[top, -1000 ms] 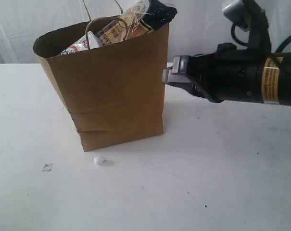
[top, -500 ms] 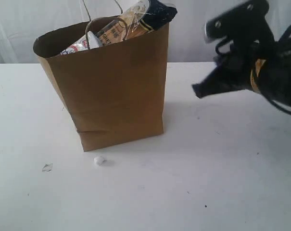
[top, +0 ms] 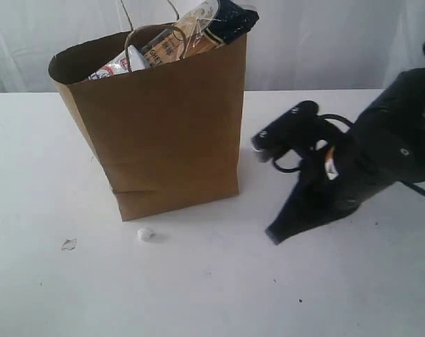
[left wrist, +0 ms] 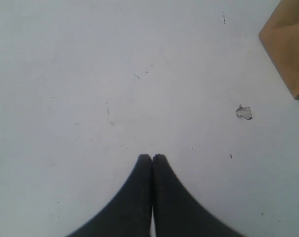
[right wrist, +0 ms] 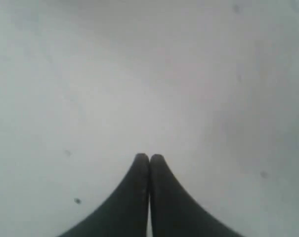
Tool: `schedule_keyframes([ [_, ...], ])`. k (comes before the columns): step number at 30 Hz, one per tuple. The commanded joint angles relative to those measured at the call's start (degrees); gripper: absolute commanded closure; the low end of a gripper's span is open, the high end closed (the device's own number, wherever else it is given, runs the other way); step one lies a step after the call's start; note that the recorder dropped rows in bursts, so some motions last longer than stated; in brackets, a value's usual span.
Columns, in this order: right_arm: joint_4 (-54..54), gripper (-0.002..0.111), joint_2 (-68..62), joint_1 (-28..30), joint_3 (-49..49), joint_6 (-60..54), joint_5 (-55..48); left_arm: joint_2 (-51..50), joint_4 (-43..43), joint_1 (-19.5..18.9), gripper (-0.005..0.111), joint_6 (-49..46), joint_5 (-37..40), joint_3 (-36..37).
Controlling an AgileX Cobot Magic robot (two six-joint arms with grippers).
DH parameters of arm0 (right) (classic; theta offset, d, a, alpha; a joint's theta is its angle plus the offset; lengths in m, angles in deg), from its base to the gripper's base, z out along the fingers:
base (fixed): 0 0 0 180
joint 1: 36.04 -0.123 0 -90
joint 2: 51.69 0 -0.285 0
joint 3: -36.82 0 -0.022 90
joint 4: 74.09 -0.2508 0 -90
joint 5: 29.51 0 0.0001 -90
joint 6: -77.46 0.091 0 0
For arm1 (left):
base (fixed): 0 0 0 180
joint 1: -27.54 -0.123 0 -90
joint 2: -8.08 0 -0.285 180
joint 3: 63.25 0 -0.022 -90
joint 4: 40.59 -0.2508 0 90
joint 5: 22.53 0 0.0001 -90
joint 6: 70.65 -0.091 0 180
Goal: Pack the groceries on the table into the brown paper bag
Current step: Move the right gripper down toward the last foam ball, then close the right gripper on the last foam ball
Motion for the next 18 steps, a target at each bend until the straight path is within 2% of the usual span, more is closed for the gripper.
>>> schedule_keyframes([
  [1, -5.0, 0.108, -2.8, -8.2, 3.9, -2.1, 6.1, 0.2, 0.3, 0.3, 0.107, 0.3, 1.4, 0.7],
  [5, -12.5, 0.108, -10.7, -11.9, 8.7, -2.1, 11.5, 0.2, 0.3, 0.3, 0.107, 0.3, 1.4, 0.7],
  [12, -19.3, 0.108, -20.9, -12.6, 19.8, -2.1, 17.1, 0.2, 0.3, 0.3, 0.107, 0.3, 1.4, 0.7],
  [14, -19.3, 0.103, -23.4, -12.6, 22.2, -2.2, 16.1, 0.2, 0.3, 0.3, 0.107, 0.3, 1.4, 0.7],
  [18, -19.5, 0.083, -27.8, -12.6, 26.2, -2.3, 12.1, 0.2, 0.3, 0.3, 0.107, 0.3, 1.4, 0.7],
])
